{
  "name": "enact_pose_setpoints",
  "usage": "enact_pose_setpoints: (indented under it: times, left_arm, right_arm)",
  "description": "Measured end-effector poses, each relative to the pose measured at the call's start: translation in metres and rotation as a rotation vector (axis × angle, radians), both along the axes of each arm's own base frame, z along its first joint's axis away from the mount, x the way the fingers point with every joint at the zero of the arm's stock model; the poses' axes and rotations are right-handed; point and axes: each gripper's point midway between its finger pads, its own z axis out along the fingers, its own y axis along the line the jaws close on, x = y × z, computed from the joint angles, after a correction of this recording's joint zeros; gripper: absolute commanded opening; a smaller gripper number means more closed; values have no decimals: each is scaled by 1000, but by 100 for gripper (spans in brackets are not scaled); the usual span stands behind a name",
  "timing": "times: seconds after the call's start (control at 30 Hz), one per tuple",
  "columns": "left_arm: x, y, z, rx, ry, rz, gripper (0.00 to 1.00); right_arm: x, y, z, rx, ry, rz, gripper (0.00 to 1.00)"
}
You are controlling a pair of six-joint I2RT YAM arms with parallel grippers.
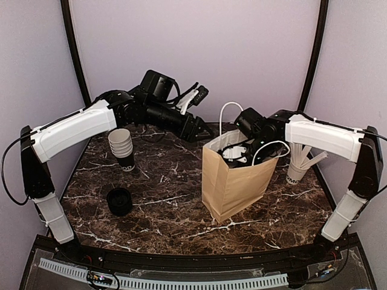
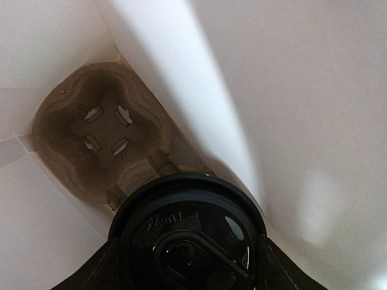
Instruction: Pack the takeout coffee
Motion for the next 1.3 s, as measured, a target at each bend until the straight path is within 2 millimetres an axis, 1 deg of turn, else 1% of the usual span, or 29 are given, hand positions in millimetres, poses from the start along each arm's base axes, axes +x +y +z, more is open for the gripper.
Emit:
enact_pose_setpoints:
  times: [0.13,0.17,0.33,0.47,0.53,0.67,0.83,0.9,1.07,1.2,1.3]
  left_arm:
    - [0,0,0,2,1,0,65]
    - [0,0,-1,3,2,0,65]
    - [-2,0,-1,4,4,-3,64]
    - [-5,-4,-3,6,7,-13,63]
    - [-6,-8,-2,8,9,-19,62]
    - [-5,-25,5,3,1,-35,59]
    - [-7,-33,20,-11,-20,-39,56]
    - [-10,-35,22,-13,-23,-43,55]
    - [-18,-40,24,-18,-25,-61,55]
    - [-19,-43,27,-30,-29,-66,54]
    - [-17,-43,24,-24,-21,-55,53]
  right_arm:
    - [-8,-7,2,-28,34,-8,96]
    - [-9,-7,3,-30,41,-10,98]
    - [-14,-7,9,-35,55,-10,99]
    - [-14,-3,19,-16,54,-4,99]
    - [-14,2,28,3,48,3,99]
    - [-9,11,53,51,16,16,99]
    - [-12,4,70,35,20,27,99]
    - [-16,2,73,29,28,37,99]
    - [-26,-8,78,0,46,62,99]
    - [-27,-11,83,0,32,67,99]
    - [-29,-10,87,16,16,70,99]
